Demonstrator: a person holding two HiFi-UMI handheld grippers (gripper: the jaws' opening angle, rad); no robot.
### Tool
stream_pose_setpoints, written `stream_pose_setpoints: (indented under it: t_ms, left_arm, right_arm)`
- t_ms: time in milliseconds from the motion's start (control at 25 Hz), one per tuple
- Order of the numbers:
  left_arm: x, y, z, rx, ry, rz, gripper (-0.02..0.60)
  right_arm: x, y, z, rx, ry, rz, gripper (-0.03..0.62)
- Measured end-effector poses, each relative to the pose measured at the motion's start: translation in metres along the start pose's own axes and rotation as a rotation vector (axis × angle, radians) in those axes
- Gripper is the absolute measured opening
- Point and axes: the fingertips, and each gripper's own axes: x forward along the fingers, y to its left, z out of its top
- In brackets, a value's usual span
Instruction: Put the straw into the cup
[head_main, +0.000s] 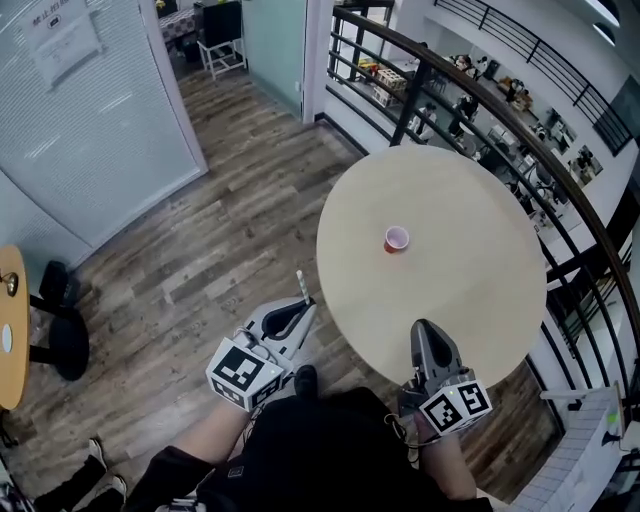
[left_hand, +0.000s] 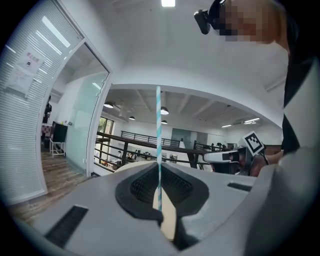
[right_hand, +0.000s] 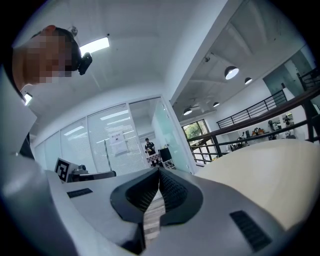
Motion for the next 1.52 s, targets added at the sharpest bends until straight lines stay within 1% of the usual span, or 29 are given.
stream_pose_setpoints:
  t_ms: [160, 280, 440, 680, 840, 1080, 1280, 1400, 1520]
  left_arm:
    - [0.028, 0.006, 0.013, 0.003, 0.002, -0.037, 0.017]
    - [0.051, 0.007, 0.016, -0.005, 0.011, -0.058, 0.017]
    - [0.088, 0.009, 0.018, -0.008, 0.026, -0.06, 0.017]
    - [0.138, 0.004, 0.021, -0.02, 0.032, -0.054, 0.017]
    - [0.168, 0.003, 0.023, -0.031, 0.036, -0.066, 0.017]
    - [0.209, 0.019, 0.016, -0.039, 0.065, -0.105, 0.017]
    - [0.253, 0.027, 0.001, -0.04, 0.084, -0.167, 0.017]
    - [0.282, 0.03, -0.009, -0.032, 0.092, -0.208, 0.017]
    - [0.308, 0.038, -0.026, -0.023, 0.112, -0.231, 0.017]
  right_arm:
    - [0.018, -0.017, 0.008, 0.015, -0.004, -0.012, 0.021]
    - [0.027, -0.037, 0.011, 0.028, -0.01, -0.02, 0.021]
    - [0.037, -0.071, 0.015, 0.052, -0.005, -0.023, 0.021]
    - [0.05, -0.115, 0.032, 0.043, -0.005, 0.002, 0.021]
    - [0.058, -0.138, 0.04, 0.045, 0.002, 0.0, 0.021]
    - [0.077, -0.158, 0.03, 0.076, 0.038, -0.028, 0.021]
    - [0.086, -0.175, 0.018, 0.113, 0.043, -0.09, 0.021]
    - [0.095, -0.188, 0.01, 0.127, 0.055, -0.114, 0.021]
    - [0.104, -0.201, -0.001, 0.138, 0.068, -0.133, 0.021]
